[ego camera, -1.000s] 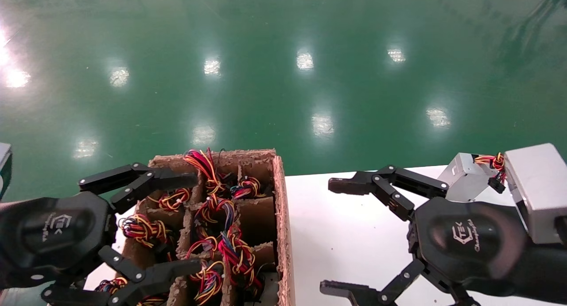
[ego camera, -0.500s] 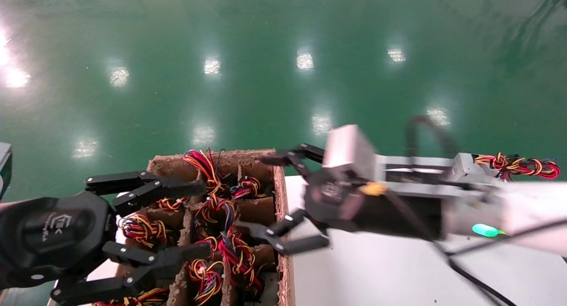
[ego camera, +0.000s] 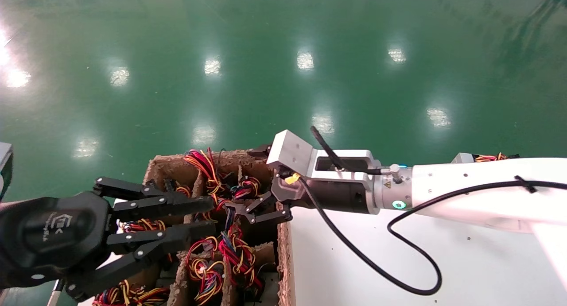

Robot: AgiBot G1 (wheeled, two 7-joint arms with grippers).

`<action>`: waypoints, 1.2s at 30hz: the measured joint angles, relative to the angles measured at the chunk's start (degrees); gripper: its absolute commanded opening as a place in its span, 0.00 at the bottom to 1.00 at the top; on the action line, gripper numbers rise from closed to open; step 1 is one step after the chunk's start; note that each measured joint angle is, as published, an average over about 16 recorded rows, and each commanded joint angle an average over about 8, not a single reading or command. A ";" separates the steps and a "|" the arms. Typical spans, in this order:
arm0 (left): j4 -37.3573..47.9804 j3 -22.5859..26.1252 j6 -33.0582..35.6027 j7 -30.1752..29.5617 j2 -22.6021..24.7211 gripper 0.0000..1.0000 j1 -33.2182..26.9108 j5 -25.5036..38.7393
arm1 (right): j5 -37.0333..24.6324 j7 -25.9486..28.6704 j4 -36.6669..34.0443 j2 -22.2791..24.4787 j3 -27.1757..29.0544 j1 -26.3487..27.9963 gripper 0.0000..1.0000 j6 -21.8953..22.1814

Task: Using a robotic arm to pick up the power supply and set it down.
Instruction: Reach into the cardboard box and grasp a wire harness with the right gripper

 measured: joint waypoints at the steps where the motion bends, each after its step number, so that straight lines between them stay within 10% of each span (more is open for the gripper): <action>1: 0.00 0.00 0.00 0.00 0.00 0.00 0.00 0.00 | -0.23 -0.19 -0.47 -0.30 -0.10 0.10 0.28 0.21; 4: 0.00 0.00 0.00 0.00 0.00 0.00 0.00 0.00 | -0.85 -0.69 -1.77 -1.04 -0.38 0.41 0.00 0.69; 36: 0.00 0.00 0.00 0.00 0.00 0.00 0.00 0.00 | -3.32 -3.83 -11.57 -5.20 -1.73 2.88 0.00 2.06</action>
